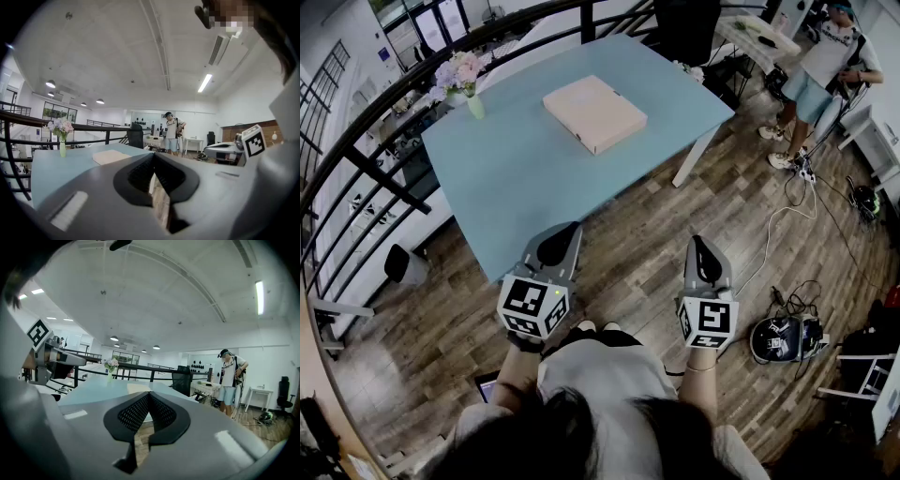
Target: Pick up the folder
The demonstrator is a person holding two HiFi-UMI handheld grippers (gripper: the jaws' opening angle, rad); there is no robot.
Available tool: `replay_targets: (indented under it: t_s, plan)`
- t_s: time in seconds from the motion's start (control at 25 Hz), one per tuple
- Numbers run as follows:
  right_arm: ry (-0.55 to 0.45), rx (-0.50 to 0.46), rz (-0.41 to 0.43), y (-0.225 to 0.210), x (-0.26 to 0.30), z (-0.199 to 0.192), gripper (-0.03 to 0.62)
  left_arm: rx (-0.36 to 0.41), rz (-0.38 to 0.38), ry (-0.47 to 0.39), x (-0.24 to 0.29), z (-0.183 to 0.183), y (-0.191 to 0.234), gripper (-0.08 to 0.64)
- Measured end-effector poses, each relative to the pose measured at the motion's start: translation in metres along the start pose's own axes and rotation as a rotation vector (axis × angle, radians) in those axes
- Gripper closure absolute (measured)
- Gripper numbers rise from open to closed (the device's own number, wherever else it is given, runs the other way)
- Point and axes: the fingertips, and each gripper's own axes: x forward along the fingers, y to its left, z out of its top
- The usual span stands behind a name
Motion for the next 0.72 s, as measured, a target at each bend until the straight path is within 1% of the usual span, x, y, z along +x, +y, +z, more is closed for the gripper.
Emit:
replay_targets:
  t_s: [0.16, 0.32, 0.6, 0.72]
  plan:
    - [-0.018, 0.015, -0.005, -0.008, -0.005, -0.002, 0.591, 0.018, 0.026, 0.0, 0.0, -0.001, 0.0, 0.503]
    - [-0.031, 0.035, 0.011, -0.017, -0.014, -0.006, 0.591, 0.016, 0.053, 0.012, -0.001, -0.01, -0.008, 0.503]
    - [-0.035, 0.089, 0.065, -0.03, -0.017, -0.013, 0.586, 0.006, 0.035, 0.042, 0.014, -0.02, -0.027, 0.502]
    - [-0.032, 0.109, 0.08, -0.038, -0.007, -0.014, 0.538, 0.004, 0.024, 0.049, 0.028, -0.021, -0.028, 0.502]
